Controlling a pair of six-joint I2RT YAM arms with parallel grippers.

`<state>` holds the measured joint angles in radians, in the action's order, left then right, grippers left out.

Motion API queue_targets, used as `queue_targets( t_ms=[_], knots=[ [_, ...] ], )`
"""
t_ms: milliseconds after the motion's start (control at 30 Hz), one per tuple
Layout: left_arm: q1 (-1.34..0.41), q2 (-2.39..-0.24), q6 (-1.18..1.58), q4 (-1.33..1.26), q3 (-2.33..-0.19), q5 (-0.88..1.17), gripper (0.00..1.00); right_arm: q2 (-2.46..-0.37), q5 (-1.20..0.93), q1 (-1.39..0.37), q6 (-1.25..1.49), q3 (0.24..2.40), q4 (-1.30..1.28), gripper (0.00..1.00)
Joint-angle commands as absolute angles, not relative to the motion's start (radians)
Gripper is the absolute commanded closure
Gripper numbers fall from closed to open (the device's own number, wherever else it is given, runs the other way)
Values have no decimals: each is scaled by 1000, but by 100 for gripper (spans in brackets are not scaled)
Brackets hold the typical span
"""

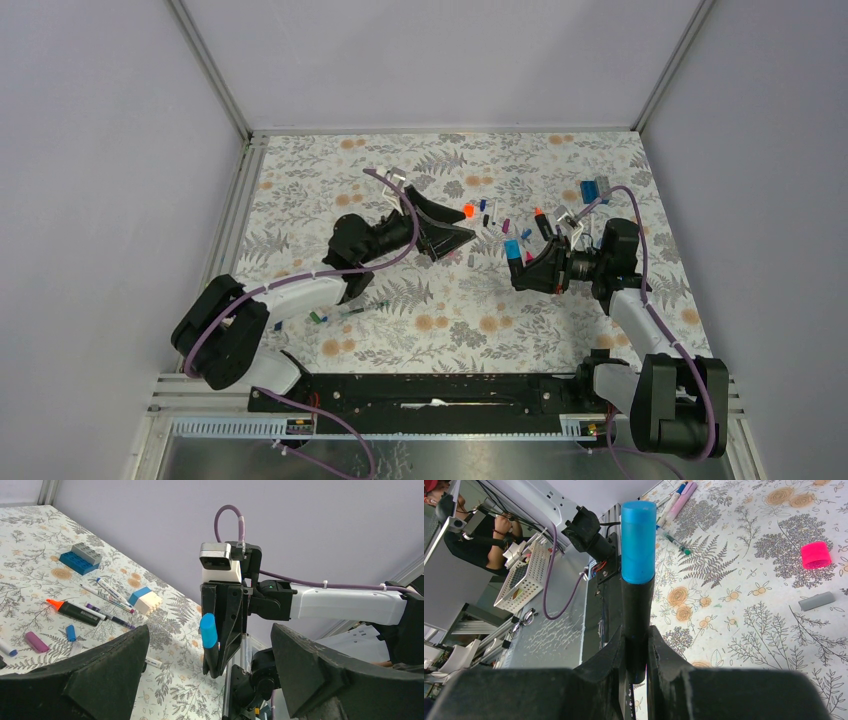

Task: Open the pen caps
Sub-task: Open the pen cap from the pen.

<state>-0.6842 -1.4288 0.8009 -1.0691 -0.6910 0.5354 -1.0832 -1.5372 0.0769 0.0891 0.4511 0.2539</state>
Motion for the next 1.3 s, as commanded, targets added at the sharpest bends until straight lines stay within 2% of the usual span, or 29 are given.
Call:
queue_targets(
  t_ms=[0, 1267],
  knots=[
    [-683, -1414, 785, -1164, -677, 526, 1, -1063, -1595, 81, 95, 450, 295, 100],
    [-693, -1388, 754, -1233, -601, 496, 1, -1059, -1606, 83, 70, 415, 311, 100]
  ],
)
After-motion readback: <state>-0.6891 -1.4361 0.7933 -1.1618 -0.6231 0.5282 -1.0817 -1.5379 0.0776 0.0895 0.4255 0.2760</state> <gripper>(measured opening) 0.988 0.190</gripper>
